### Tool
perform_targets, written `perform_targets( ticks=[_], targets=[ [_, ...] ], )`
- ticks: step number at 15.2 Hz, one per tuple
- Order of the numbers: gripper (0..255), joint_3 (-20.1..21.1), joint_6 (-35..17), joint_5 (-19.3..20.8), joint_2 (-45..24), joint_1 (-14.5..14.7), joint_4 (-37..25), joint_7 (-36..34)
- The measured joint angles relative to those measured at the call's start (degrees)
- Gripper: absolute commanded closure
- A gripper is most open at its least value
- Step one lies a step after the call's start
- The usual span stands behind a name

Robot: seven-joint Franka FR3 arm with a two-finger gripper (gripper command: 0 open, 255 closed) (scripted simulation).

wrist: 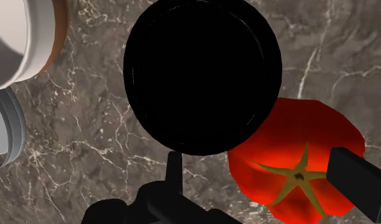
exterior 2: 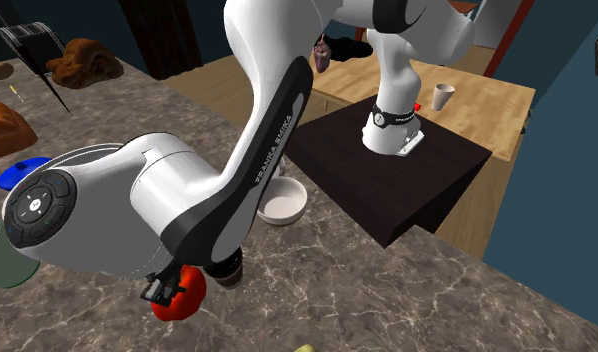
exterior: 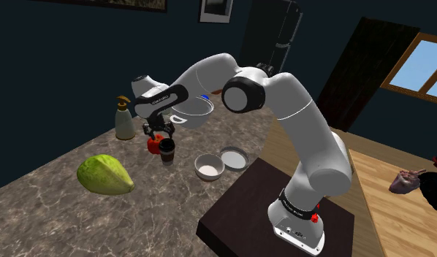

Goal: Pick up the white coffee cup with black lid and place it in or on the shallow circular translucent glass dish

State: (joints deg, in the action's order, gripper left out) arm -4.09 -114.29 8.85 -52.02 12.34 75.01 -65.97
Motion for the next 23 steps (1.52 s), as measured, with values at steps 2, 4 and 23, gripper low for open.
perform_targets(
  ticks=[2,4,23],
  targets=[
    [0,-0.01,-0.25,0.01,-0.20,-0.02,0.06,-0.06],
    [0,-0.01,-0.37,0.01,-0.20,0.00,0.19,-0.09],
    [0,-0.16,-16.71,5.58,13.91,3.67,23.43,-0.09]
  ],
)
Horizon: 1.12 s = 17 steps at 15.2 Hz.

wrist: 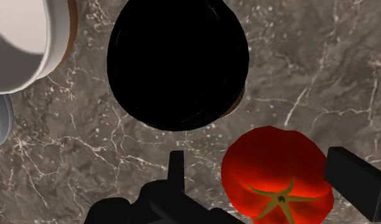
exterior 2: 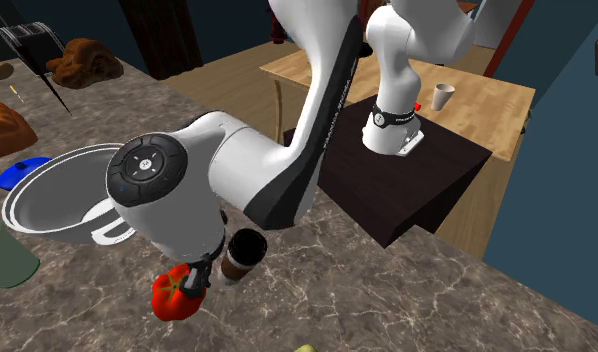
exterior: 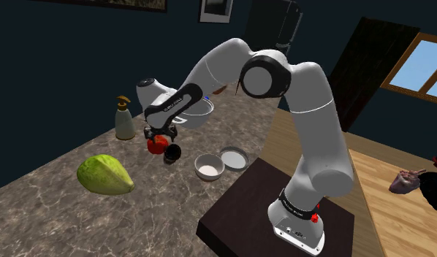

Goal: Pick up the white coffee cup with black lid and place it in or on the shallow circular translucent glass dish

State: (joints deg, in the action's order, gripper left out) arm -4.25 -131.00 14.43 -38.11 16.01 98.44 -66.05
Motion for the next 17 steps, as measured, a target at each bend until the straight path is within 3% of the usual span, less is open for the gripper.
perform_targets(
  ticks=[3,5,11,17],
  targets=[
    [0,-0.83,-10.57,5.55,8.67,2.86,13.72,-1.24],
    [0,-1.37,-14.86,7.97,11.18,3.76,18.56,-2.04],
    [0,-2.17,-19.31,9.43,7.89,3.52,18.87,-2.64],
    [0,-2.31,-19.98,9.60,7.08,3.52,18.71,-2.85]
  ],
)
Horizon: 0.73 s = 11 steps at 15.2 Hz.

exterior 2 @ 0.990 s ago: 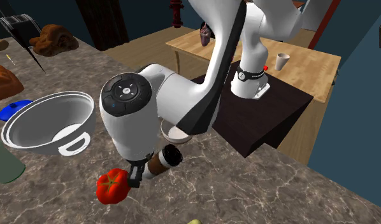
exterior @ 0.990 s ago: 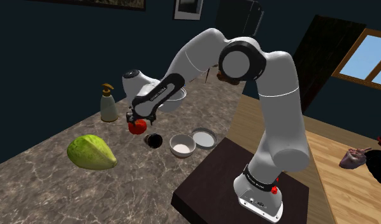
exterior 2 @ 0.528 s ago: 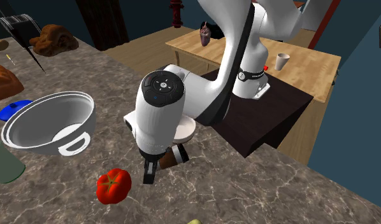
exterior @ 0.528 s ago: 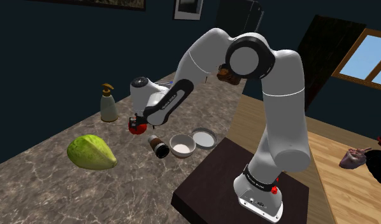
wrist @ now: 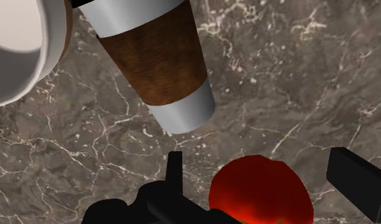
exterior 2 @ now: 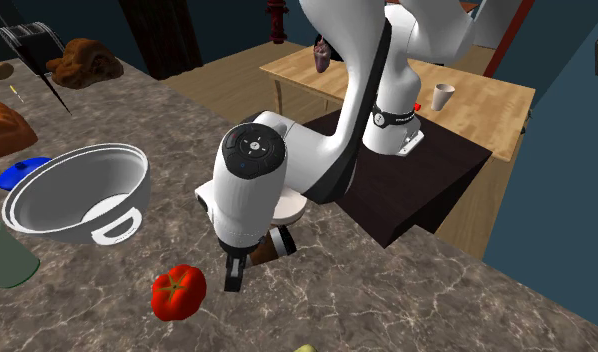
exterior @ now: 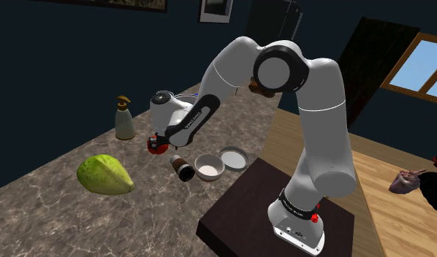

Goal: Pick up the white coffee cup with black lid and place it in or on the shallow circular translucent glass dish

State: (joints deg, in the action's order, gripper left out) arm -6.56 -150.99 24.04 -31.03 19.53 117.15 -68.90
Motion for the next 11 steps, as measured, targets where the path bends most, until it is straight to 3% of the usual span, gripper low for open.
perform_targets(
  ticks=[1,2,11],
  targets=[
    [0,0.00,0.00,0.00,-0.01,0.00,-0.01,0.00],
    [255,0.00,0.00,0.00,-0.01,0.00,-0.01,0.00],
    [255,0.00,0.00,0.00,-0.01,0.00,-0.01,0.00]
  ],
)
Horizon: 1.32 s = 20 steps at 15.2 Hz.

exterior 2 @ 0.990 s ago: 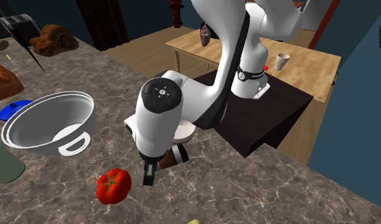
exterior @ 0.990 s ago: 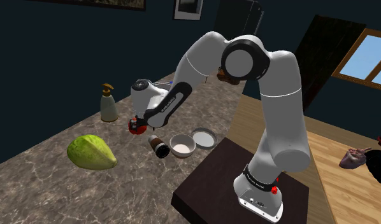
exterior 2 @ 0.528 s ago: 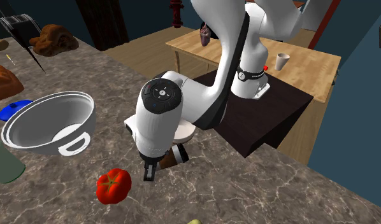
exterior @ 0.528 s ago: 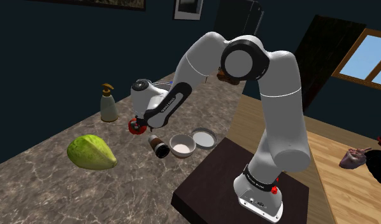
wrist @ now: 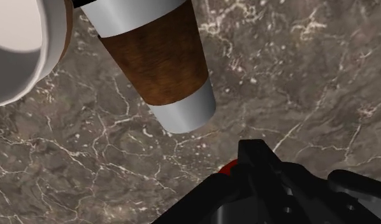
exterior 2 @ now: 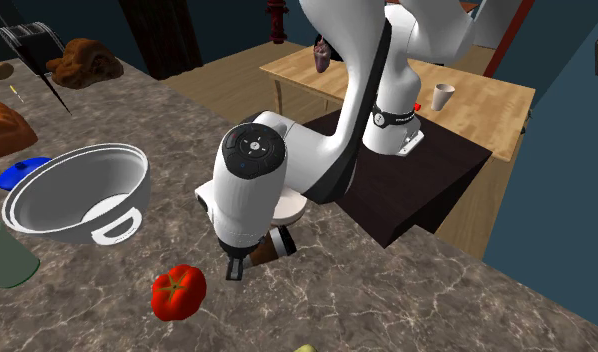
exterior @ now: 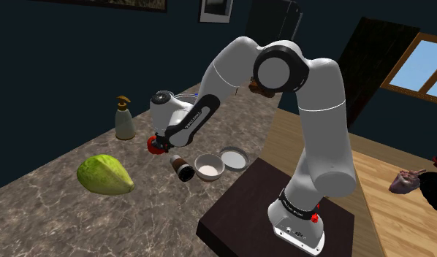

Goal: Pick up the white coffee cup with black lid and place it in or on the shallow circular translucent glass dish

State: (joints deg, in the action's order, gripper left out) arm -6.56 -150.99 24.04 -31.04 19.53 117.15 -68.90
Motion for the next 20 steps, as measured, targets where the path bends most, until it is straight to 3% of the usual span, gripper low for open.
perform_targets(
  ticks=[1,2,3,5,7,9,20],
  targets=[
    [0,0.00,0.00,0.00,0.00,0.00,0.00,0.00],
    [0,0.00,0.00,0.00,0.00,0.00,0.00,0.00],
    [0,2.22,0.75,-1.78,-0.17,-2.65,-0.24,2.92],
    [0,9.01,4.18,-7.53,-1.65,-11.58,-1.45,18.18],
    [0,15.09,10.85,-12.41,-4.67,-19.78,-4.84,34.28],
    [0,18.04,16.18,-14.65,-7.35,-23.87,-7.95,43.85],
    [0,18.35,14.31,-14.56,-11.98,-24.84,-8.87,46.95]
  ],
)
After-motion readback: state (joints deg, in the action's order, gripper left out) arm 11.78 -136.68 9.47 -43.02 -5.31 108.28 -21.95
